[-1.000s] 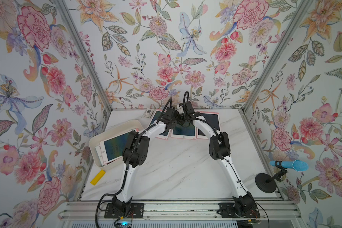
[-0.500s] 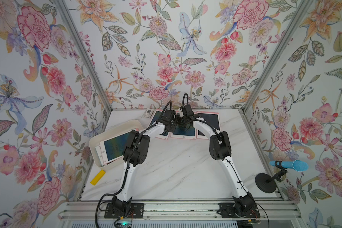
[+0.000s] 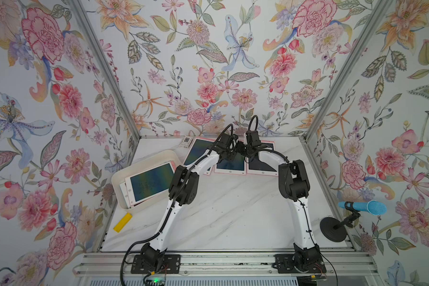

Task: Take out the writing tablet from the storage box
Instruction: Place the writing tablet at the center of the board.

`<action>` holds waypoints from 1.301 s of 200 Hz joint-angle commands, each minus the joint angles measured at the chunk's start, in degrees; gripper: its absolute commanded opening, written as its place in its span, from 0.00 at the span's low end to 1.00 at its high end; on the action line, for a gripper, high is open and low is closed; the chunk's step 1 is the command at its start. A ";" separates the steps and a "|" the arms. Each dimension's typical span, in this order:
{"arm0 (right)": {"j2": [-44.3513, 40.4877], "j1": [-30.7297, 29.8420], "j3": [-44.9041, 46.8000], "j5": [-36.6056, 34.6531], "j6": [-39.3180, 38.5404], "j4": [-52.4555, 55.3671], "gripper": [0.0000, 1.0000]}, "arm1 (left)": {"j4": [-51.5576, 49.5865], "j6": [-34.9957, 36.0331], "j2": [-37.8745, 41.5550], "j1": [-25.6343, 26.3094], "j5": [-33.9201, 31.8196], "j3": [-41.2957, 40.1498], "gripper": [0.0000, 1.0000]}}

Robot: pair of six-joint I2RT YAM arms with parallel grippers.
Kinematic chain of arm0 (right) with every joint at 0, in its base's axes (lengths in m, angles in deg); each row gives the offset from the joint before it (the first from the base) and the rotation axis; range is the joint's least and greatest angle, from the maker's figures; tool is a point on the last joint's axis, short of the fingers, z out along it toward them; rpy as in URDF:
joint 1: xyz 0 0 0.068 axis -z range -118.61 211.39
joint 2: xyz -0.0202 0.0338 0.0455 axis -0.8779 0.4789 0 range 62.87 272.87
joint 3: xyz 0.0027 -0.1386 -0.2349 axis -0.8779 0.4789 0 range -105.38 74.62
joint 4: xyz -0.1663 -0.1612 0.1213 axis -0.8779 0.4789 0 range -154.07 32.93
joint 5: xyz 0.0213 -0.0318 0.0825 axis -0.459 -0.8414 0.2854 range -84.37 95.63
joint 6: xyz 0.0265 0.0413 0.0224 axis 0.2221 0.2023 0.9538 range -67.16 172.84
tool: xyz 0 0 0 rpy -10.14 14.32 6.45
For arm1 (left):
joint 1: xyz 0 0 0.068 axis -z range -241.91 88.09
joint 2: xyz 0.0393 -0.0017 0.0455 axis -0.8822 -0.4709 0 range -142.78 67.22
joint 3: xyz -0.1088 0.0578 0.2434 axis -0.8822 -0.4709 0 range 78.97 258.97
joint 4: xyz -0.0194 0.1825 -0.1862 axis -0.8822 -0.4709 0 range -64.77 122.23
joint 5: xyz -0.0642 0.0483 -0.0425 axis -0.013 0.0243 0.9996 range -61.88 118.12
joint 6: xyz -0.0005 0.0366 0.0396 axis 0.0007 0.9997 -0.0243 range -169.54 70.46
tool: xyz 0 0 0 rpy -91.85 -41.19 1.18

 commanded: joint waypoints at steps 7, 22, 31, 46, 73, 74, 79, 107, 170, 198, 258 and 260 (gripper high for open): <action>-12.13 -4.72 5.77 12.50 -8.99 -0.66 0.91 | -5.93 -10.48 -11.19 -9.62 -16.23 7.69 0.46; -13.46 -4.49 7.59 12.93 -9.55 -1.67 0.91 | -4.85 -11.01 -11.21 -9.87 -15.22 7.29 0.46; -13.99 -4.46 8.19 12.93 -9.66 -1.80 0.91 | -4.09 -11.43 -10.89 -9.86 -15.04 6.40 0.46; -14.35 -4.48 8.77 13.25 -10.03 -1.89 0.91 | -3.20 -12.04 -10.52 -10.20 -15.16 5.29 0.46; -15.71 -5.13 10.52 13.28 -11.17 -2.72 0.91 | -3.44 -13.43 -10.43 -10.97 -15.97 5.08 0.46; -15.76 -5.18 10.60 13.33 -11.22 -2.79 0.91 | -3.47 -13.46 -10.44 -11.00 -16.05 5.08 0.46; -16.04 -5.32 10.89 13.45 -11.43 -2.99 0.91 | -3.41 -13.66 -10.37 -11.25 -16.12 4.95 0.46; -16.56 -5.78 11.79 13.74 -11.72 -3.78 0.91 | -3.39 -15.32 -7.94 -11.98 -16.97 1.68 0.44; -13.74 -6.30 6.79 13.03 -12.63 -1.63 0.92 | 7.64 -16.85 5.15 -15.35 -15.21 -17.97 0.45; -14.03 -5.61 5.35 12.18 -13.82 -0.79 0.93 | 7.35 -15.69 5.09 -16.22 -15.00 -17.67 0.45; -8.04 -3.52 -3.00 11.29 -13.80 1.16 0.94 | 20.07 -15.58 17.43 -16.04 -9.99 -36.01 0.44; -7.89 -3.54 -3.11 11.28 -13.77 1.13 0.94 | 20.46 -15.60 17.86 -16.06 -9.73 -36.50 0.44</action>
